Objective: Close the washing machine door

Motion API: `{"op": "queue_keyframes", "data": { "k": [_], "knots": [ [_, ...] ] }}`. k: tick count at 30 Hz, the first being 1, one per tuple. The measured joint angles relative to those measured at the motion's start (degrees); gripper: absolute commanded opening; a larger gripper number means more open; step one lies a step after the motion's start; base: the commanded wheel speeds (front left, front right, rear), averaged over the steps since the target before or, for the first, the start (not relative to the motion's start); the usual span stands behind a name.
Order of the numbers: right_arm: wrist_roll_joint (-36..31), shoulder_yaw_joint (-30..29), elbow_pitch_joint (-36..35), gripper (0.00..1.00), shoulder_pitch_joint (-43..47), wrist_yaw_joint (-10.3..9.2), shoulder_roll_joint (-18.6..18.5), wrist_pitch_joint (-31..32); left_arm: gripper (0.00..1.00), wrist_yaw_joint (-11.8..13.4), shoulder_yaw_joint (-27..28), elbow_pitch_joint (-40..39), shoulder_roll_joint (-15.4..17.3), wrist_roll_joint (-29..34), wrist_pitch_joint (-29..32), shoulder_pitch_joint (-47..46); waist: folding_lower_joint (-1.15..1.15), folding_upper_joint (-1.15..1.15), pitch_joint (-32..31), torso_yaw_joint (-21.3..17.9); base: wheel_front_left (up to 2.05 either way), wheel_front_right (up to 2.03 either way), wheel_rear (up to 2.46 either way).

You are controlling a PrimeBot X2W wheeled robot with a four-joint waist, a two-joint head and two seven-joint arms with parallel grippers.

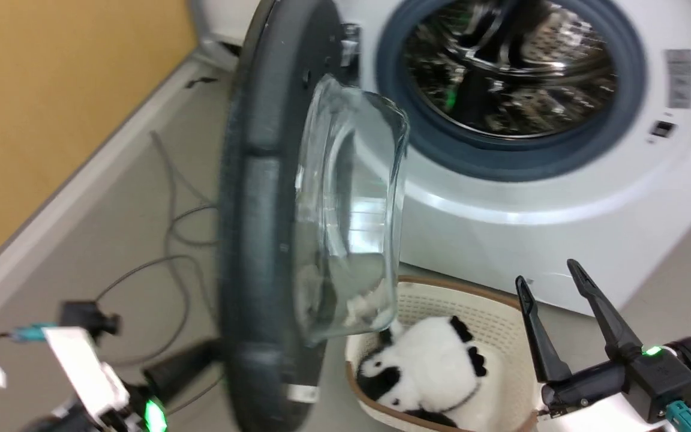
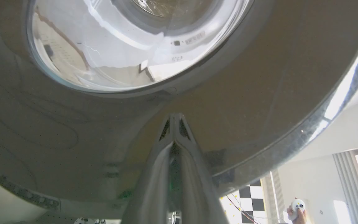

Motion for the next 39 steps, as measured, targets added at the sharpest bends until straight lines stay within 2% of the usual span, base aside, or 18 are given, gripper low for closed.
{"op": "queue_keyframes", "data": {
  "k": [4,7,12,16,28,31,32,39],
  "knots": [
    [-0.2,-0.1,-0.2,1.00,0.0,0.00,0.0,0.0,0.00,0.6,-5.1,-4.8,-0.7,-2.5,-0.7,3.8,0.00,0.00,0.4,-3.7,0.00,0.00,0.00],
    [-0.4,-0.8,-0.6,1.00,-0.2,0.00,0.1,0.0,0.00,0.6,-9.2,-6.5,-0.7,-5.8,-3.7,5.0,0.00,0.00,1.2,-6.9,0.00,0.00,0.00],
    [-0.5,-1.5,-0.9,1.00,-1.0,0.00,0.1,0.0,0.00,-1.5,-16.1,-6.9,-0.9,-8.4,-9.8,5.0,0.00,0.00,3.0,-12.9,0.00,0.00,0.00],
    [0.1,-1.7,-1.4,1.00,-1.7,0.00,0.1,0.0,0.00,-2.7,-19.0,-4.7,-1.0,-9.6,-14.7,3.6,0.00,0.00,4.8,-18.2,0.00,0.00,0.00],
    [5.0,-1.8,-2.0,1.00,-3.0,0.00,0.1,0.0,0.00,-5.1,-21.1,2.6,-1.0,-9.6,-29.9,-9.4,0.01,0.00,11.1,-34.4,0.00,0.00,0.00],
    [6.2,-1.9,-1.9,1.00,-3.0,0.00,0.1,0.0,0.00,-5.4,-20.7,5.0,-1.1,-8.5,-34.9,-13.3,0.01,0.00,12.4,-37.9,0.00,0.00,0.00],
    [7.0,-1.8,-1.9,1.00,-3.1,0.00,0.1,0.0,0.00,-5.6,-20.6,8.3,-1.1,-7.0,-39.4,-17.5,0.01,0.00,13.6,-40.7,0.00,0.00,0.00],
    [7.6,-1.7,-1.7,1.00,-3.1,0.00,0.1,0.0,0.00,-5.7,-20.6,17.3,-1.2,-4.2,-48.4,-26.4,0.01,0.00,15.0,-43.4,0.00,0.00,0.00]
  ]
}}
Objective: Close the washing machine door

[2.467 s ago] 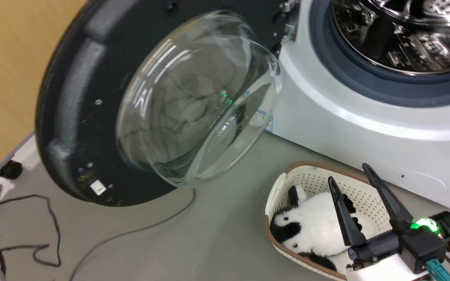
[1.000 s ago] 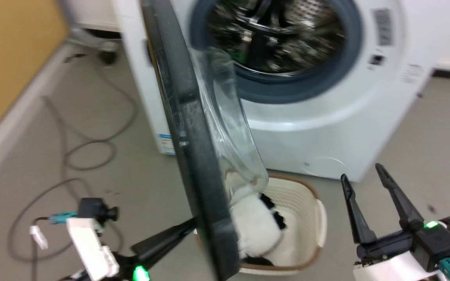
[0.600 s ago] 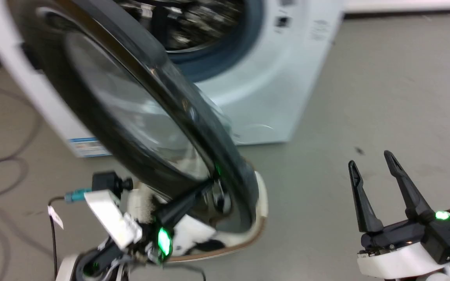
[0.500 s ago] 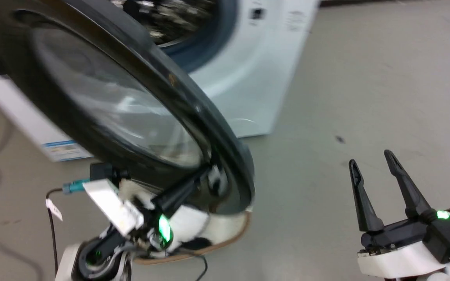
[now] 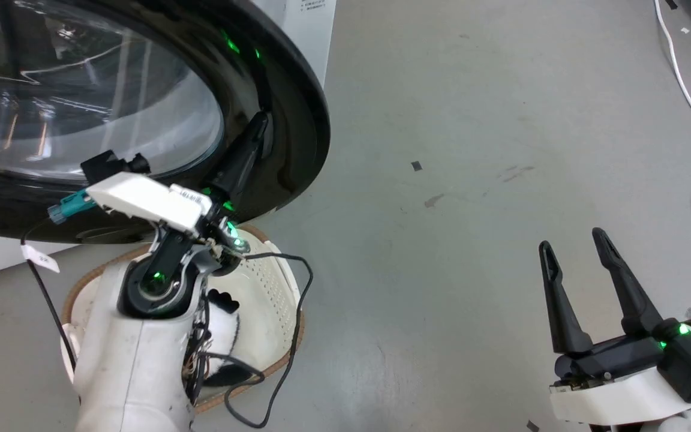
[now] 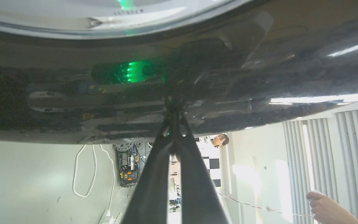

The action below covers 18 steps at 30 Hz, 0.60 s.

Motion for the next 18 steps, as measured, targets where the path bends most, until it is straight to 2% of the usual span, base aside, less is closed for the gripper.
{"op": "queue_keyframes", "data": {
  "k": [6,11,14,18],
  "knots": [
    [-0.2,-0.3,0.1,1.00,0.0,0.00,0.0,0.0,0.00,-1.4,-2.6,4.3,0.0,-0.2,0.1,-0.8,0.00,0.00,-1.3,1.6,0.00,0.00,0.00],
    [-1.4,-0.6,0.3,1.00,0.1,0.00,0.0,0.0,0.00,-2.1,-7.1,3.1,0.9,1.5,4.0,4.9,0.00,0.00,-3.5,4.2,0.00,0.00,0.00],
    [-2.3,-1.0,0.3,1.00,0.3,0.00,0.0,0.0,0.00,-2.4,-12.3,-0.2,4.5,6.9,5.9,10.6,-0.01,0.00,-5.1,6.2,0.00,0.00,0.00],
    [-3.4,-1.5,0.4,1.00,0.9,0.00,0.0,0.0,0.00,-2.5,-19.8,-7.0,12.8,19.3,3.4,16.5,-0.01,0.00,-7.1,9.6,0.00,0.00,0.00]
  ]
}}
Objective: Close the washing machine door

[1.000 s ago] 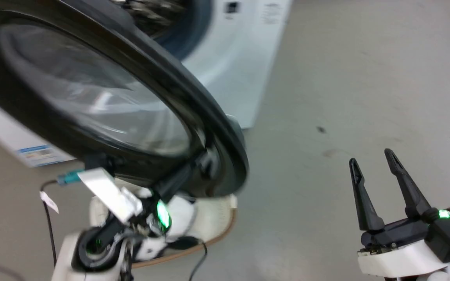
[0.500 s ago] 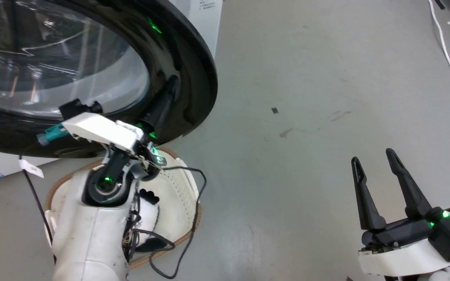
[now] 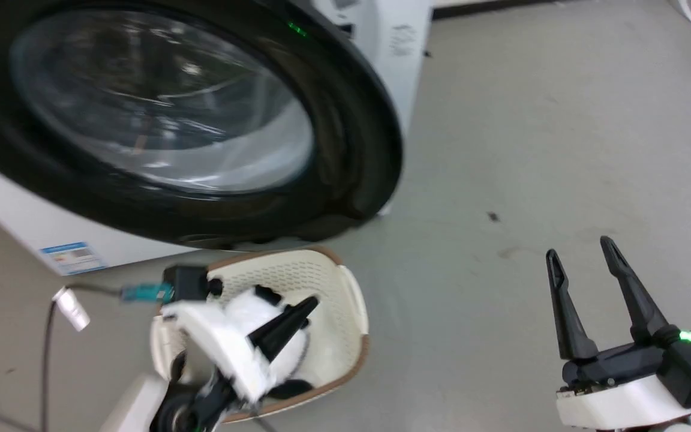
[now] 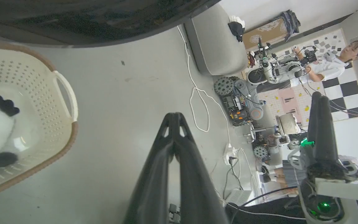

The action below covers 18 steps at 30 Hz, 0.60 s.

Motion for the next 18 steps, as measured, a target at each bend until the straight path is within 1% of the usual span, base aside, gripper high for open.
{"op": "queue_keyframes", "data": {
  "k": [1,3,6,8,11,12,15,18],
  "knots": [
    [-0.4,0.1,0.0,1.00,0.2,0.00,0.0,0.0,0.00,0.0,-0.8,-1.3,1.6,2.0,-1.8,1.2,0.00,0.00,-0.5,0.9,0.00,0.00,0.00],
    [-1.0,0.1,0.2,1.00,0.6,0.00,0.0,0.0,0.00,0.0,-1.7,-3.5,3.5,4.3,-6.0,3.1,0.00,0.00,-1.6,2.8,0.00,0.00,0.00],
    [-1.3,-0.1,0.2,1.00,1.1,0.00,0.0,0.0,0.00,0.0,-1.4,-6.0,6.1,9.2,-14.8,4.3,0.00,0.00,-3.1,5.7,0.00,0.00,0.00],
    [-1.7,-0.3,0.1,1.00,1.6,0.00,0.0,0.0,0.00,0.0,0.1,-6.0,7.5,13.7,-21.4,4.8,0.00,0.00,-4.0,7.7,0.00,0.00,0.00],
    [-1.9,0.1,0.2,1.00,2.2,0.00,0.0,0.0,0.00,2.8,4.0,-6.3,7.6,19.7,-32.6,6.4,0.00,0.00,-5.3,10.6,0.00,0.00,0.00],
    [-2.1,0.2,0.2,1.00,2.2,0.00,0.0,0.0,0.00,3.7,4.9,-6.8,7.4,21.0,-34.8,7.1,0.00,0.00,-5.7,11.5,0.00,0.00,0.00],
    [-2.3,0.2,0.2,1.00,2.5,0.00,0.0,0.0,0.00,6.5,7.4,-9.3,6.4,26.4,-37.4,10.3,0.00,0.00,-6.8,14.0,0.00,0.00,0.00],
    [-2.7,0.4,0.2,1.00,3.0,0.00,0.0,0.0,0.00,9.2,9.3,-12.2,5.7,35.1,-37.8,13.6,0.00,0.00,-7.7,16.1,0.00,0.00,0.00]
  ]
}}
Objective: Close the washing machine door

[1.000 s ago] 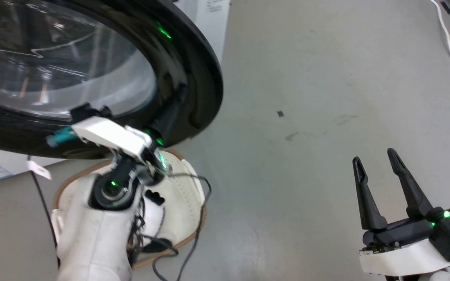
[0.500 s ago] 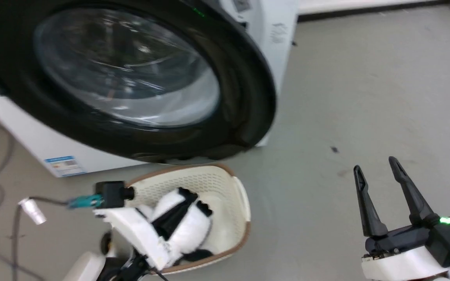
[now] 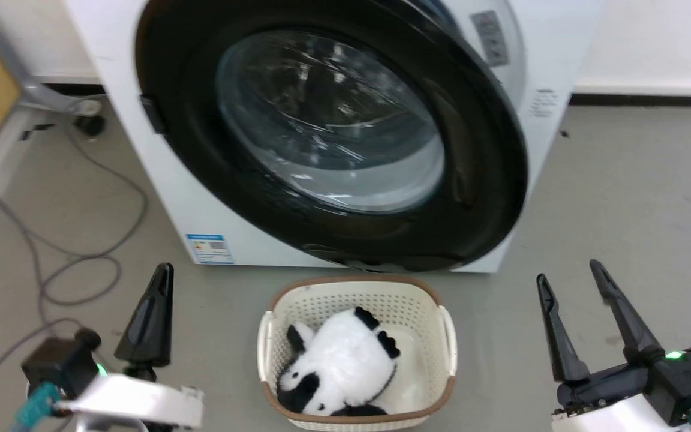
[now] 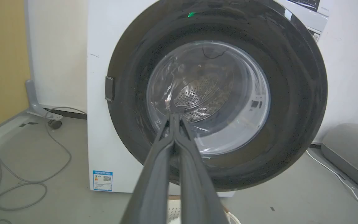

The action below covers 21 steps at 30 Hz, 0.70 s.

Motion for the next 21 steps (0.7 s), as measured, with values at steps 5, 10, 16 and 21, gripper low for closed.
{"op": "queue_keyframes", "data": {
  "k": [5,10,16,21],
  "knots": [
    [-0.1,0.4,0.2,1.00,0.4,0.00,0.0,0.0,0.46,-0.6,2.0,-3.6,-5.3,9.2,0.0,5.2,0.00,0.00,-0.6,2.6,0.00,0.00,0.00],
    [-0.2,0.6,0.8,1.00,0.4,0.00,0.0,0.0,1.00,-3.3,2.1,-3.5,-8.8,14.3,-0.1,7.4,0.00,0.00,-0.1,3.4,0.00,0.00,0.00],
    [-0.2,0.7,1.7,0.96,0.6,0.00,0.0,0.0,1.00,-5.9,3.6,-2.9,-11.1,17.4,-0.1,7.3,0.00,0.00,0.4,4.2,0.00,0.00,0.00],
    [-1.7,1.8,3.0,0.00,0.5,0.00,-0.5,0.0,1.00,-7.4,4.3,-2.5,-12.5,19.4,-0.1,6.7,0.00,0.00,1.6,5.4,0.00,0.00,0.00]
  ]
}}
